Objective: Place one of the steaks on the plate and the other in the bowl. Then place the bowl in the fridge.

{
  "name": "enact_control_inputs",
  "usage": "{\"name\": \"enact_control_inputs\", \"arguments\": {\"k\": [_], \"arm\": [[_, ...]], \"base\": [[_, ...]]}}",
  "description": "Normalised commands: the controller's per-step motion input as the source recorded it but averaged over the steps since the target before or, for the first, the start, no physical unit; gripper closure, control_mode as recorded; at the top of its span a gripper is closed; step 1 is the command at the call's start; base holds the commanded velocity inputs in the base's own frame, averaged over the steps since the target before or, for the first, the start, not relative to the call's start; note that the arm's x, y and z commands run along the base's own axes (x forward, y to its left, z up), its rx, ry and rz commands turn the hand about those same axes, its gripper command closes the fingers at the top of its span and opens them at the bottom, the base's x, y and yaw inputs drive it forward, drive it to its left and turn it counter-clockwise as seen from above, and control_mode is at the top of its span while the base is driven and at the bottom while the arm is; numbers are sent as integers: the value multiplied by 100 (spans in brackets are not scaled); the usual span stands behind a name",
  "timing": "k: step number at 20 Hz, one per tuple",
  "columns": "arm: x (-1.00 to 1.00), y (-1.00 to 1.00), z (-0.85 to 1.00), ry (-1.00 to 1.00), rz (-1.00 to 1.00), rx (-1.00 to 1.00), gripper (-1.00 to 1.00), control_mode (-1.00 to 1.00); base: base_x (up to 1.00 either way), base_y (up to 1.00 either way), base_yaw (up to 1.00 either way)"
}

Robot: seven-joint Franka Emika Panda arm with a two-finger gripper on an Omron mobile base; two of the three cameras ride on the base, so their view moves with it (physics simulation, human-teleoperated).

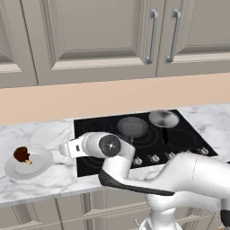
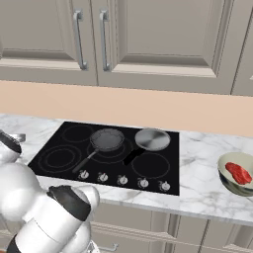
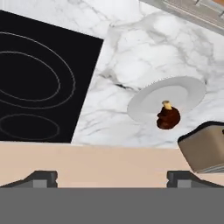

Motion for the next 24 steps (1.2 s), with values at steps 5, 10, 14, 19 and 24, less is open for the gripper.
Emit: {"name": "enact_control_inputs", "arguments": {"k": [5, 10, 14, 19, 24], "arm": [[-35, -89, 46, 45, 12, -3, -100, -100], [-60, -100, 2, 23, 24, -8, -100, -100], [-90, -100, 0, 4, 19, -9, -100, -100], [-36, -91, 0, -1, 4, -1, -100, -100], [-4, -75, 0, 0, -12, 0, -100, -100]], "base": [[0, 0, 0], [0, 0, 0], [0, 0, 0], [0, 0, 0], [0, 0, 0]]}}
